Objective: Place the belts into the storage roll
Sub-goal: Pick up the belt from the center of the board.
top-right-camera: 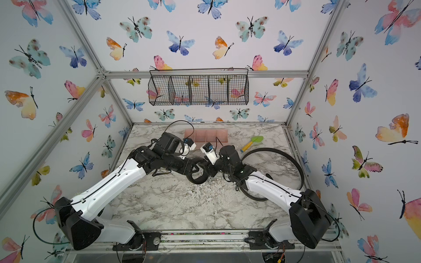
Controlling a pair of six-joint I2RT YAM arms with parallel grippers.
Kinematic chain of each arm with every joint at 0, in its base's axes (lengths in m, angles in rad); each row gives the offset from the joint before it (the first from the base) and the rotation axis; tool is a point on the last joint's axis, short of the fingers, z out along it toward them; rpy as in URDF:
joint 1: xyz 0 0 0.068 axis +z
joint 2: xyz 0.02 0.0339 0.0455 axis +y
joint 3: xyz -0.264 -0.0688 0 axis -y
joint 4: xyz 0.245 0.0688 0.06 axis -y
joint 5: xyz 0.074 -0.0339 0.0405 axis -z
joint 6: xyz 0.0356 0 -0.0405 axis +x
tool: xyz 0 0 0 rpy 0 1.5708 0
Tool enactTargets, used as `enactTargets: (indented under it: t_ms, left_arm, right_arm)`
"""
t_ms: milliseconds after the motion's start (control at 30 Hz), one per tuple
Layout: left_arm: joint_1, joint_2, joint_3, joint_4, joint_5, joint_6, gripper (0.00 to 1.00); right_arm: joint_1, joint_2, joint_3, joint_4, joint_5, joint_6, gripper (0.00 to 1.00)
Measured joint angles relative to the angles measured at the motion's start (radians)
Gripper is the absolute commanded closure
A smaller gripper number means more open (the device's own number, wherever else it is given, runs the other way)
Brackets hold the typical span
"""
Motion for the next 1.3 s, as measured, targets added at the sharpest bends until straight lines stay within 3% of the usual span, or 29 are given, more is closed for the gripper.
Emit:
enactTargets:
  t_ms: [700, 833, 967, 1100, 1200, 1300]
  left_arm:
    - [-0.086, -0.155, -0.073, 0.137, -0.236, -0.003, 0.79]
    - [-0.092, -0.188, -0.121, 0.184, -0.264, -0.003, 0.79]
    - [-0.101, -0.188, -0.154, 0.226, -0.296, -0.005, 0.79]
    - [-0.121, -0.189, -0.187, 0.262, -0.326, -0.016, 0.79]
    - [-0.13, -0.195, -0.213, 0.293, -0.343, -0.022, 0.77]
    - [-0.136, -0.205, -0.232, 0.316, -0.354, -0.024, 0.63]
  right_arm:
    - [-0.035, 0.01, -0.013, 0.077, -0.084, 0.199, 0.53]
    - [-0.037, 0.029, -0.013, 0.102, -0.123, 0.266, 0.66]
    - [-0.039, 0.053, -0.018, 0.121, -0.164, 0.325, 0.85]
    - [-0.039, 0.061, -0.032, 0.127, -0.183, 0.363, 0.95]
    - [-0.039, 0.063, -0.035, 0.127, -0.187, 0.378, 0.97]
    - [-0.039, 0.063, -0.036, 0.127, -0.183, 0.377, 0.97]
